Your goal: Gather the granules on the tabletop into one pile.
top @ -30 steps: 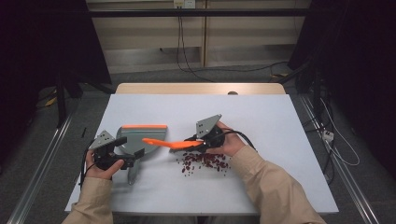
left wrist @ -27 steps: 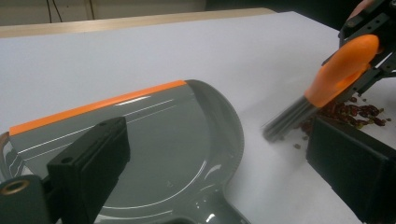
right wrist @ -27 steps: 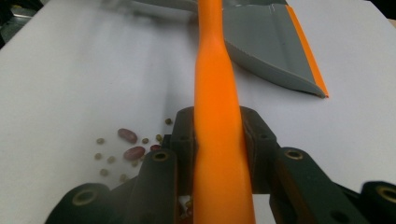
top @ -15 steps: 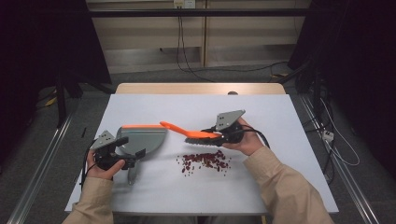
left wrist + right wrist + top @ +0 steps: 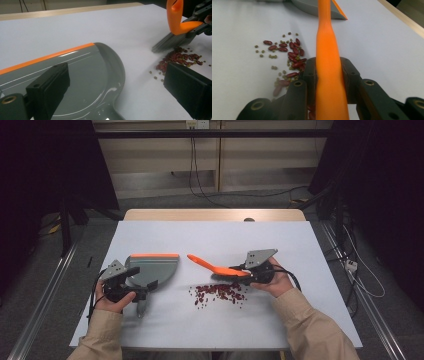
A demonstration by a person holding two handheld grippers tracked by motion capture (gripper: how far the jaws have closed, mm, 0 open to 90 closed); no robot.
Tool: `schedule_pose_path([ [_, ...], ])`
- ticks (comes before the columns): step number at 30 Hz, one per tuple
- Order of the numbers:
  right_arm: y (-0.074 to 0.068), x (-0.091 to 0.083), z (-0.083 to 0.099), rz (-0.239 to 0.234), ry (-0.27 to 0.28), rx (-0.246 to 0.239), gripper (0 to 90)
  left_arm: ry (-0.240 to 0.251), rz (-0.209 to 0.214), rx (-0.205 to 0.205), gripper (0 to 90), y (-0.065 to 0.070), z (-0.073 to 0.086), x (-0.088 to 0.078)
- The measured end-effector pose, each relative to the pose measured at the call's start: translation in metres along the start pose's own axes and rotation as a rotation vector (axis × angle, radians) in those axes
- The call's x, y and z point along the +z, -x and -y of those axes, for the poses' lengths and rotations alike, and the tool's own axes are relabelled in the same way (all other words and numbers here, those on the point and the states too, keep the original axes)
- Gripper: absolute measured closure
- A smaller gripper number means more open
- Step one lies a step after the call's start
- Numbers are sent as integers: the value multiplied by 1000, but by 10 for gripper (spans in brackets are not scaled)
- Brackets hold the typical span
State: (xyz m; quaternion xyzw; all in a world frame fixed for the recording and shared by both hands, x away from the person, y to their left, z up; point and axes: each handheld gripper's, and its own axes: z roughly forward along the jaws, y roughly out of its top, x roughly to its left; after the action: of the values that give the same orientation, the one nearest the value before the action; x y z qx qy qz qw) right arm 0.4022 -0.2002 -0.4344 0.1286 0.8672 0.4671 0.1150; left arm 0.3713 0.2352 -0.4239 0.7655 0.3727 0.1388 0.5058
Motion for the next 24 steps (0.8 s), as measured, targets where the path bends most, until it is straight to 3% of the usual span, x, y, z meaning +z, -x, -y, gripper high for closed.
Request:
schedule_pose_path([
  [3,-2,-2,-1,-3,-7,1,708,0,0,-1,66,1,0,0],
  [5,-2,-3,-3,19,-12,-3,707,1,-1,-1,66,1,0,0],
  [8,3,-6,-6,43,46,42,707,1,1,2,66,1,-1,0],
  [10,8,-8,-8,81,53,72,707,2,3,1,66,1,-1,0],
  [16,22,4,-3,169,-35,168,706,-1,5,-1,66,1,0,1],
  [19,25,5,-3,167,-31,242,702,0,6,1,66,1,0,2],
  [22,27,2,-8,181,-89,288,677,0,6,-2,66,1,0,2],
  [24,26,-1,-16,185,-127,294,672,2,9,2,66,1,0,2],
])
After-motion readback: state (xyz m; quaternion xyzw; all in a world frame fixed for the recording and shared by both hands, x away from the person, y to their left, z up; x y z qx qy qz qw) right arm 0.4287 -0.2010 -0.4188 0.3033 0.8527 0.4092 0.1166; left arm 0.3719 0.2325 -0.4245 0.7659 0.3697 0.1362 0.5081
